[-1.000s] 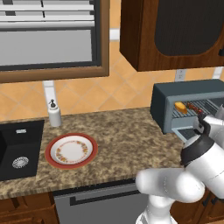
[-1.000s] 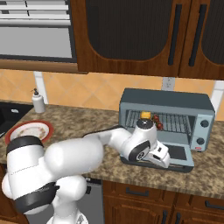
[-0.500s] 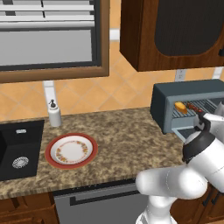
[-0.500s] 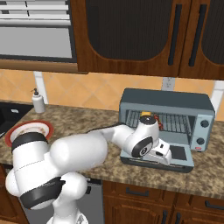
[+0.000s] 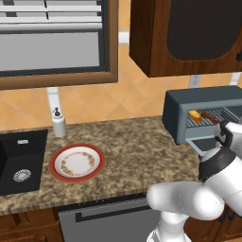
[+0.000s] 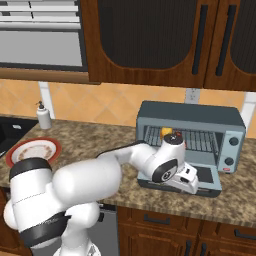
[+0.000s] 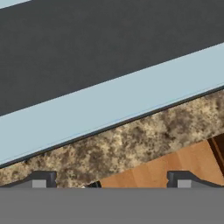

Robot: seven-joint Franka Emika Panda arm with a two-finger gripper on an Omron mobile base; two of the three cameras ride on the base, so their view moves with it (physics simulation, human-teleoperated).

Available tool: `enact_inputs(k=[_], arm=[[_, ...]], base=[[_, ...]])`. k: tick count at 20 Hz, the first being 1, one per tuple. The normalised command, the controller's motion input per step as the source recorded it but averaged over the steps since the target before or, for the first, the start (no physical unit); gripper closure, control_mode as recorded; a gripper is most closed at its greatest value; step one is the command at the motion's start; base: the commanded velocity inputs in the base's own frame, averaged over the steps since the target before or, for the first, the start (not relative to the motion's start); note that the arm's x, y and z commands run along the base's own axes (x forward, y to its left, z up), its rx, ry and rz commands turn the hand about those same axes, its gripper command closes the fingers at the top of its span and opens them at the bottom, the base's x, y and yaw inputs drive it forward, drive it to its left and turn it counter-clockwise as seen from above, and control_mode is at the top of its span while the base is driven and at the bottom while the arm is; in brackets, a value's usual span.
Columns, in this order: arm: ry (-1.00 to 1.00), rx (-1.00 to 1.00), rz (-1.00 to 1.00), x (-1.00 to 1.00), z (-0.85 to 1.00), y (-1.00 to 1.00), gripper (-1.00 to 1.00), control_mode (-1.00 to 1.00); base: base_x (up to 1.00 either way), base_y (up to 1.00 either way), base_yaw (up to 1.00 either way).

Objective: Pick up the kebab skewer and baguette bread, and place them inside the toaster oven. Close the toaster oven door and start by setting the timer.

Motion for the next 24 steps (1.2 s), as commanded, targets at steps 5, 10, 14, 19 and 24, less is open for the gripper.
enact_inputs(k=[5, 10, 14, 19, 24], arm=[[0.00, 0.00, 0.00, 0.02, -0.15, 0.09, -1.00, -1.00], [0.00, 0.00, 0.00, 0.00, -0.30, 0.03, -1.00, -1.00], [0.00, 0.00, 0.00, 0.04, -0.29, 0.05, -1.00, -1.00], [0.00, 0.00, 0.02, 0.14, -0.26, 0.16, -1.00, -1.00], [0.00, 0.00, 0.00, 0.14, -0.26, 0.09, -1.00, -1.00]], base=[[0.00, 0.00, 0.00], [0.00, 0.00, 0.00], [0.00, 0.00, 0.00], [0.00, 0.00, 0.00], [0.00, 0.00, 0.00]])
